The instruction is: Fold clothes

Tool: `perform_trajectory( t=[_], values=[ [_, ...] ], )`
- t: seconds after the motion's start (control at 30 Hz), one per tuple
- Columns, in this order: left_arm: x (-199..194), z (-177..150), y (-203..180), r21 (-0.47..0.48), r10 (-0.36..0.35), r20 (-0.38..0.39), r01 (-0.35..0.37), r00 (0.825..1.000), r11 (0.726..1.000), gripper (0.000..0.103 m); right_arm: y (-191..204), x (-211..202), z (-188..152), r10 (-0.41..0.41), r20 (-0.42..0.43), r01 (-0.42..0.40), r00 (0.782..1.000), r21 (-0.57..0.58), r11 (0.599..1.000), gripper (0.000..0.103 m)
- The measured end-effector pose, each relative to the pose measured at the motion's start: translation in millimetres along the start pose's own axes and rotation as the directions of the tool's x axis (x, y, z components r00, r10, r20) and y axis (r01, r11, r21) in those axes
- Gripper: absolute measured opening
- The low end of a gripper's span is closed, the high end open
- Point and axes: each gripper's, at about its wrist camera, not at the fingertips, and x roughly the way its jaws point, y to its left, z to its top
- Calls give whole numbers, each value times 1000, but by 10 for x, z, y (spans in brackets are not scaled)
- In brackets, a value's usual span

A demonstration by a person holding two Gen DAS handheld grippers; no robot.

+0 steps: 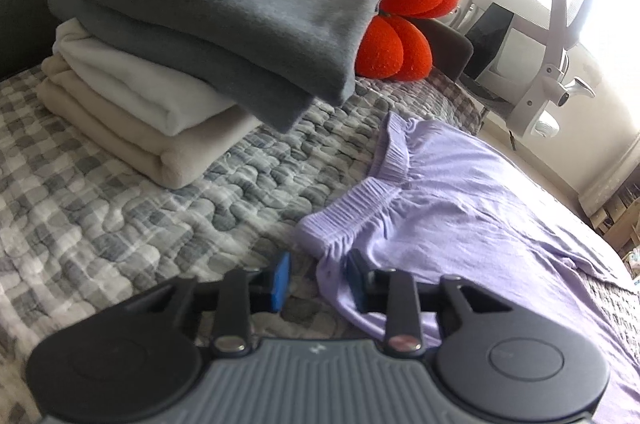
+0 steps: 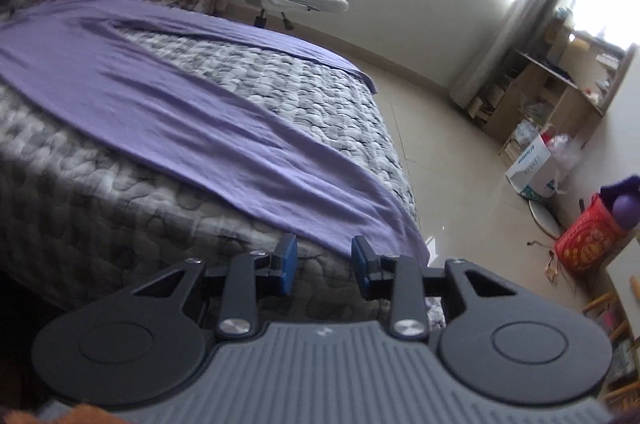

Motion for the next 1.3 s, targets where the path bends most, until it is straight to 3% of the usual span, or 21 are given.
perform_trajectory(
  t=[0.07, 0.13, 0.23, 0.3, 0.4, 0.53, 0.9, 0.93, 0.97, 1.2, 1.3],
  values=[
    [11, 9, 1, 6, -1, -5, 1, 1000, 1000, 21, -245, 19, 5, 13, -5, -12, 1000, 188, 982, 34],
    [14, 16, 4, 17, -9, -10, 9, 1000, 1000, 14, -644, 50, -65, 27, -21, -14, 999, 471, 882, 34],
    [28, 14, 1, 22, -13, -11, 13, 1000, 1000, 12, -926, 119, -271, 81, -11, -52, 997, 679, 732, 35],
    [38, 13, -5, 24, -14, -10, 14, 1000, 1000, 11, -1112, 166, -409, 115, 4, -73, 993, 792, 606, 35],
    [50, 13, -17, 25, -12, -8, 12, 1000, 1000, 11, -1391, 235, -615, 160, 37, -96, 987, 919, 383, 35],
    [59, 30, -30, 18, -7, -15, 8, 1000, 1000, 11, -1443, 373, -679, 183, 51, -102, 982, 953, 284, 35],
    [67, 26, -37, 13, 7, -10, -7, 1000, 1000, 10, -1408, 453, -643, 133, 28, -61, 991, 967, 249, 37],
    [68, 26, -39, 12, 9, -10, -9, 1000, 1000, 10, -1431, 428, -652, 125, 28, -58, 992, 967, 249, 29],
    [65, 28, -43, 10, 11, -11, -11, 1000, 1000, 9, -1446, 408, -655, 115, 43, -71, 992, 964, 256, 2],
    [26, 107, -3, -43, -8, -22, 7, 1000, 999, 6, -1499, 288, -443, 41, 128, -134, 991, 943, 304, 4],
    [-10, 147, -5, -50, -19, -16, 18, 1000, 999, 6, -1545, 269, -407, 30, 136, -139, 990, 943, 304, 4]
  ],
)
